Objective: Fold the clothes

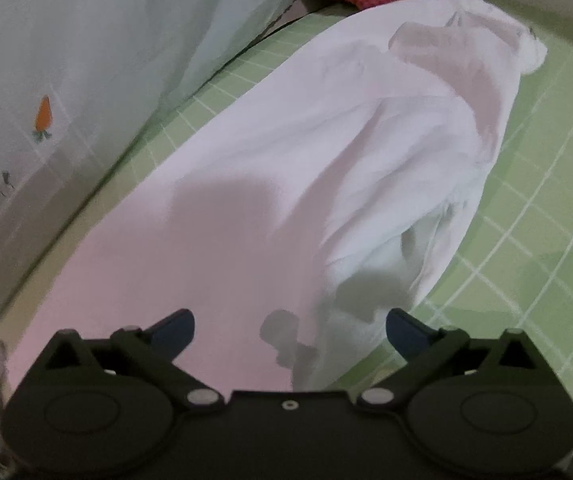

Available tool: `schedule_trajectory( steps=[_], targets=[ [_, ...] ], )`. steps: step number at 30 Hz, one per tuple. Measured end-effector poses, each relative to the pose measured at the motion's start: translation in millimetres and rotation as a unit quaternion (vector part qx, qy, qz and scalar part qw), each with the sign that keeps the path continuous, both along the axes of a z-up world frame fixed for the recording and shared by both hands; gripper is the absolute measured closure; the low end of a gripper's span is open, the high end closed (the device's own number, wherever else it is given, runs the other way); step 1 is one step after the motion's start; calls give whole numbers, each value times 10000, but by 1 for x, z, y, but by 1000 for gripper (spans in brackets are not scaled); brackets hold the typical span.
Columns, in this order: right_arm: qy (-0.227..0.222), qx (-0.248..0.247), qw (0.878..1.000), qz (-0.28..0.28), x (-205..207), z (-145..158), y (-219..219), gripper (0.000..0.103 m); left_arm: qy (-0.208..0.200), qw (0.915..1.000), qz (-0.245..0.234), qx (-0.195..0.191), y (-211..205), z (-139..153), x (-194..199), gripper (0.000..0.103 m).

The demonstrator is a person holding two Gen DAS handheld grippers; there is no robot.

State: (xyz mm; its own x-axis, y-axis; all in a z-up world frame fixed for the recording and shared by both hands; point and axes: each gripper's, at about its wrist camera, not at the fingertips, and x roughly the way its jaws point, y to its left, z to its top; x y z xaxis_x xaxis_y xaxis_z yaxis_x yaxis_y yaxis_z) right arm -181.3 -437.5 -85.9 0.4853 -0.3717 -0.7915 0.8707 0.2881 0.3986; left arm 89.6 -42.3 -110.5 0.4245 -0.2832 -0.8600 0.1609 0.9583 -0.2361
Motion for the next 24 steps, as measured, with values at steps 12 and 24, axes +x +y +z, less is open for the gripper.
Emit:
schedule_trajectory(
  steps=[12,24],
  targets=[
    [-1721,1473,9740,-14,-7,-16,-3,13,112,9984,-5,-563,-1,0,-9,25],
    [-1883,1811,9652,-74,-24,-22,-9,21,612,9943,381,-791,-2,-25,-18,53]
  ],
)
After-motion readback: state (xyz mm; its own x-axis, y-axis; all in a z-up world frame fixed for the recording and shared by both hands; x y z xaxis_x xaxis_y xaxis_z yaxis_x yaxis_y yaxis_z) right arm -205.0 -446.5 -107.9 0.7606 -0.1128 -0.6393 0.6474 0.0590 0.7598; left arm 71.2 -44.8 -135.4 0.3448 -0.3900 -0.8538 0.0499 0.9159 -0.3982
